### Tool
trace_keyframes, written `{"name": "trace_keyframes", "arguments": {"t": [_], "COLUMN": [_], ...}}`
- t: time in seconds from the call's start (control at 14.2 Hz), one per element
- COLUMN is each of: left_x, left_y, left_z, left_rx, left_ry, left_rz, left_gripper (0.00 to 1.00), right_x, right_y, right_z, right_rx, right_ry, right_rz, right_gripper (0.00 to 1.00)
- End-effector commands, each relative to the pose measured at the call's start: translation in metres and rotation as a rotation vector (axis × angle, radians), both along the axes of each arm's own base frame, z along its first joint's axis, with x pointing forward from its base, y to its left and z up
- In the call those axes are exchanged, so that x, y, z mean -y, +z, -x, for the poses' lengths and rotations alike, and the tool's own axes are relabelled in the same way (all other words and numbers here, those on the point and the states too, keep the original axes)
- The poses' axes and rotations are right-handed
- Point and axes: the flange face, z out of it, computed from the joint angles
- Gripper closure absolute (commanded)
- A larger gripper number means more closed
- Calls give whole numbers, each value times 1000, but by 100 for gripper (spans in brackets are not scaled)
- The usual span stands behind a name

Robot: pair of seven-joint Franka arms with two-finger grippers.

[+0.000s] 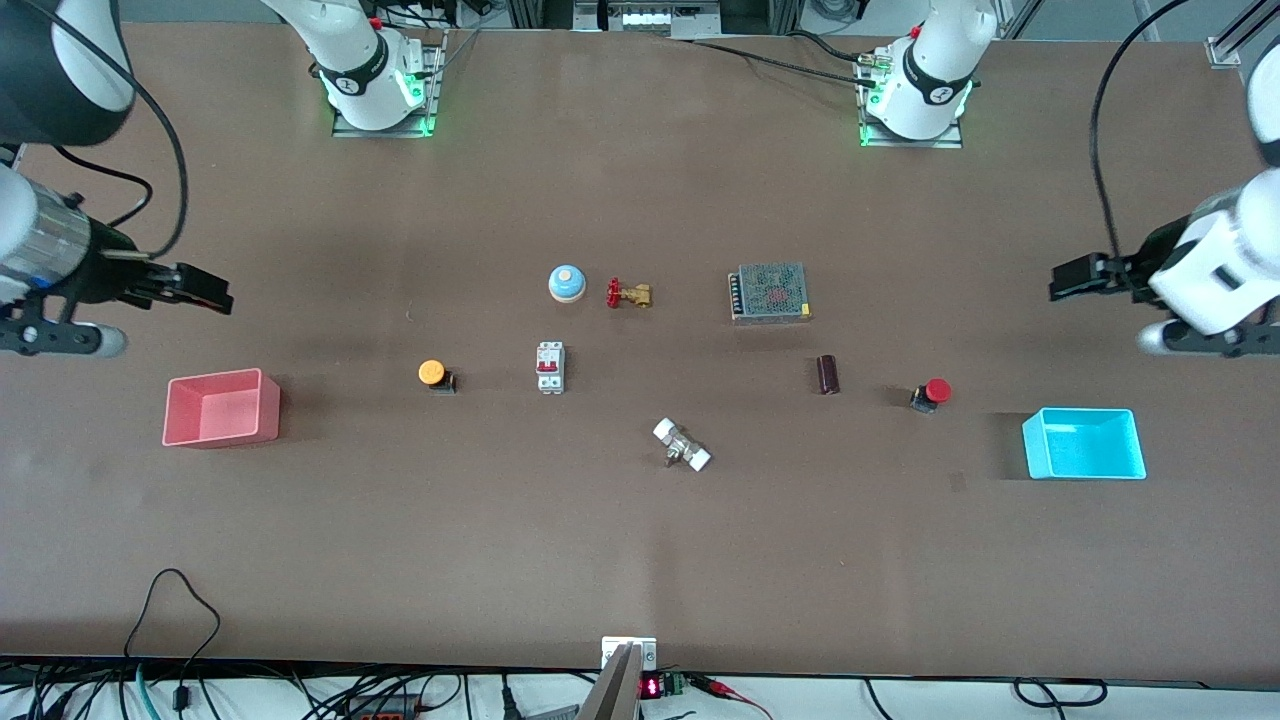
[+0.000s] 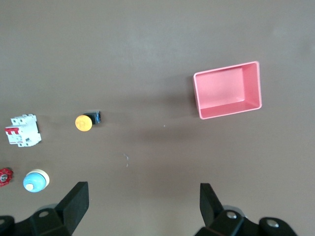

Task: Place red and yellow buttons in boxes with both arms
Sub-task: 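Move the right gripper to the yellow button while the left gripper reaches the red button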

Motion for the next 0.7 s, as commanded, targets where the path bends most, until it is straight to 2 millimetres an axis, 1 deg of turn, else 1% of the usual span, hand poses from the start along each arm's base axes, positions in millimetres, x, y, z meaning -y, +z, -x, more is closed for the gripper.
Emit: {"name": "trace_keyframes", "arguments": {"t": [0.0,0.07,0.14,0.21,0.28,0.35,0.42,0.49,0.56,0.63], "left_x": [14,23,26,29,29,29,27,27,29,29], "left_y": [-55,-74,-91,-107,-126,-147,-164,-181,-198,-215], "left_z": [-23,-28,-33,-33,-31,-29,-27,-24,-23,-22], "left_rx": [-57,-75,-83,-85,-68,-59,-39,-27,-28,-28], "left_ry": [-20,-30,-27,-20,3,11,14,16,10,-2], "left_rz": [-9,-10,-11,-15,-19,-16,-15,-13,-12,-9], "left_gripper": [0,0,0,0,0,0,0,0,0,0], "right_x": [-13,-24,-33,-39,-54,-75,-93,-112,-127,-132], "right_y": [-30,-41,-59,-74,-85,-103,-116,-121,-131,-145], "right_z": [-3,-4,-3,-3,-1,-2,-2,0,-2,-3], "right_rx": [3,21,38,62,71,61,57,61,65,81], "right_ry": [20,28,35,36,26,7,-15,0,24,35], "right_rz": [-20,-20,-21,-22,-21,-14,4,7,13,16], "right_gripper": [0,0,0,0,0,0,0,0,0,0]}}
